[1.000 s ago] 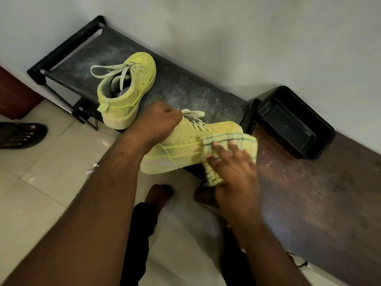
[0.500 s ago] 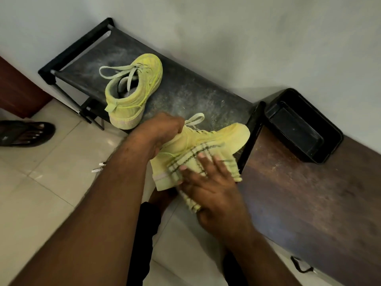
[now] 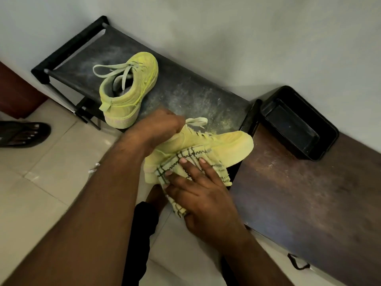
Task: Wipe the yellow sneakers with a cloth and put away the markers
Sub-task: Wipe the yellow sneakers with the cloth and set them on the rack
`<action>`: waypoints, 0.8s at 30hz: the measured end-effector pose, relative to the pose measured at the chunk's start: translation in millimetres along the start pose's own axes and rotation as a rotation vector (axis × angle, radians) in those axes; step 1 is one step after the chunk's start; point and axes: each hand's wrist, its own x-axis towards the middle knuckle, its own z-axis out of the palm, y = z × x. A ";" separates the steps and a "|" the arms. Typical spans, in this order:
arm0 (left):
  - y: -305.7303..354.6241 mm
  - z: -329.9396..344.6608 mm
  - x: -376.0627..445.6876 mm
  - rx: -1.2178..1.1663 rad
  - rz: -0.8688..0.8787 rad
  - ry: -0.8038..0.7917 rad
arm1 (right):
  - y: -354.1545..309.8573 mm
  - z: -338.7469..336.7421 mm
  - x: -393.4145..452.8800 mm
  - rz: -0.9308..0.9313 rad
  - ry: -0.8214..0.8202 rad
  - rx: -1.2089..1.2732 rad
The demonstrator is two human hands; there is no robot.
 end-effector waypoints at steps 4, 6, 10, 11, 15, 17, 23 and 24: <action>-3.1 -8.9 0.5 0.059 0.158 0.035 | 36.0 -21.5 -7.7 0.287 0.104 -0.062; -4.4 -11.0 0.9 0.092 0.223 0.018 | 55.7 -32.2 -16.6 0.606 0.186 -0.006; -4.2 -10.1 0.3 0.134 0.382 -0.002 | 42.9 -28.6 -13.4 0.571 0.222 0.021; -3.7 -10.1 0.3 0.147 0.436 0.006 | 33.6 -23.8 -10.0 0.436 0.184 -0.009; -3.4 -10.3 1.3 0.216 0.569 0.056 | 24.3 -14.8 -2.3 0.182 0.030 0.009; -5.4 -8.8 2.3 0.229 0.574 0.082 | 43.0 -21.7 -9.7 0.324 0.077 -0.031; -10.2 -11.8 8.2 0.313 0.509 0.048 | 49.9 -31.4 -14.3 0.633 0.199 -0.045; -9.3 -13.5 6.3 0.327 0.474 0.000 | 42.6 -26.5 -11.6 0.563 0.173 -0.074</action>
